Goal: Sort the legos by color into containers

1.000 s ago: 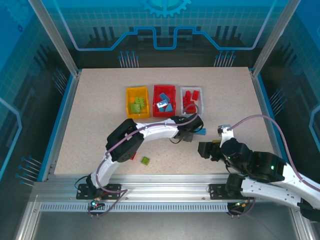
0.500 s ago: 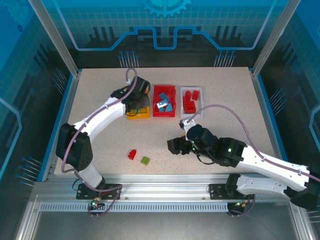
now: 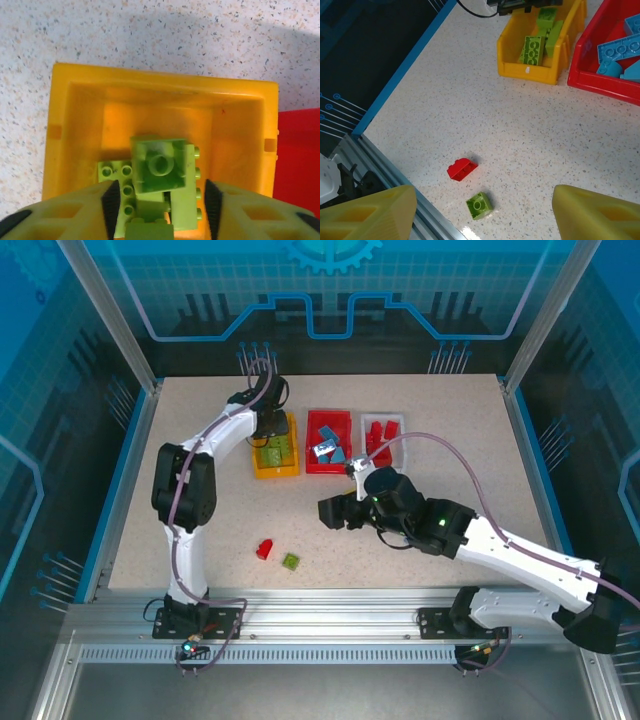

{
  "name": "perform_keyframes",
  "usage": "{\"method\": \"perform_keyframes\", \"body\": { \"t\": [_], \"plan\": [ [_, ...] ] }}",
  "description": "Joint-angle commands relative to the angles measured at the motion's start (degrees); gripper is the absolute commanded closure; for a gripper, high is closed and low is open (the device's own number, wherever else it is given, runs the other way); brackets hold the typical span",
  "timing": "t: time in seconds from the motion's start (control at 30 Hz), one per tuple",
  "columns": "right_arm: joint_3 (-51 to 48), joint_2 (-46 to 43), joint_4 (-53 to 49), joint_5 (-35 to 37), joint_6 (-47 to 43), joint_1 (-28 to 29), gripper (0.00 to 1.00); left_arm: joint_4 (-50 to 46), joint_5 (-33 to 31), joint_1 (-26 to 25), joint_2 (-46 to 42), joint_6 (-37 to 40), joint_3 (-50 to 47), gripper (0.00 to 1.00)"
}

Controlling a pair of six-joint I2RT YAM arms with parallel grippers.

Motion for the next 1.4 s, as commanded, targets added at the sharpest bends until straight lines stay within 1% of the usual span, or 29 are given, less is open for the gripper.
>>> {"method": "perform_keyframes", "body": {
  "t": [0.0,0.07,0.17,0.27,0.33,0.43,0.5,0.63,0.73,0.83,0.93,1.0,1.1,1.27,1.33,1.37],
  "plan": [
    [-1.74,0.0,1.86,-1.76,0.76,-0.94,0.26,-2.83,1.75,0.11,-0.73,0.18,1.14,0.42],
    [-2.0,0.4,1.86,-1.89,0.6,-1.03,0.26,-2.38,1.96,0.12,-3.12,-0.09,-0.58,0.41],
    [-1.82,1.47,1.29,-2.02,0.19,-0.97,0.26,-1.77,2.09,-0.05,-8.71,-0.92,-3.88,0.42],
    [-1.06,3.81,0.56,-1.37,-1.34,-0.01,0.26,-1.67,2.38,-0.09,-16.77,-2.58,-8.37,0.46],
    [0.76,7.1,-0.2,0.1,-4.2,2.39,0.26,-2.22,1.8,-0.16,-23.96,-3.65,-12.27,0.48],
    [5.53,15.58,-1.98,1.68,-9.73,7.29,0.25,-4.63,0.56,-0.16,-35.03,-4.89,-18.34,0.48],
    [9.31,22.19,-3.72,1.9,-12.76,10.51,0.22,-6.56,0.21,-0.15,-42.86,-5.84,-22.89,0.48],
    [16.74,34.63,-6.35,4.03,-20.28,16.39,0.1,-11.95,-0.64,-0.07,-58.23,-7.58,-30.76,0.47],
    [23.71,43.62,-11.66,3.71,-22.64,16.79,0.06,-17.42,-1.54,0.03,-67.01,-8.51,-33.96,0.47],
    [27.7,49.46,-13.49,4.38,-23.83,16.54,0.03,-21.71,-2.63,0.02,-73.46,-9.4,-35.51,0.46],
    [30.46,52.9,-13.62,4.65,-24.24,15.69,0.01,-24.7,-2.83,0.02,-76.69,-10.19,-35.63,0.46],
    [32.22,54.98,-13.92,5.01,-24.2,14.96,0.01,-25.98,-2.99,0.02,-77.3,-10.33,-35.33,0.46],
    [34.81,57.81,-14.13,3.68,-24.51,14.01,0.01,-26.72,-2.7,0.02,-77.41,-10.41,-34.77,0.46],
    [38.73,62.02,-15.68,2.24,-24.69,13.01,0.07,-26.78,-2.01,0.02,-77.26,-11.0,-34.71,0.46],
    [39.56,62.83,-16.17,2.02,-24.39,12.4,0.11,-26.64,-0.99,0.02,-77.64,-11.6,-34.56,0.46],
    [39.53,62.98,-16.03,1.89,-24.38,12.07,0.11,-26.64,-0.54,0.02,-77.8,-11.82,-34.62,0.46]
  ]
}}
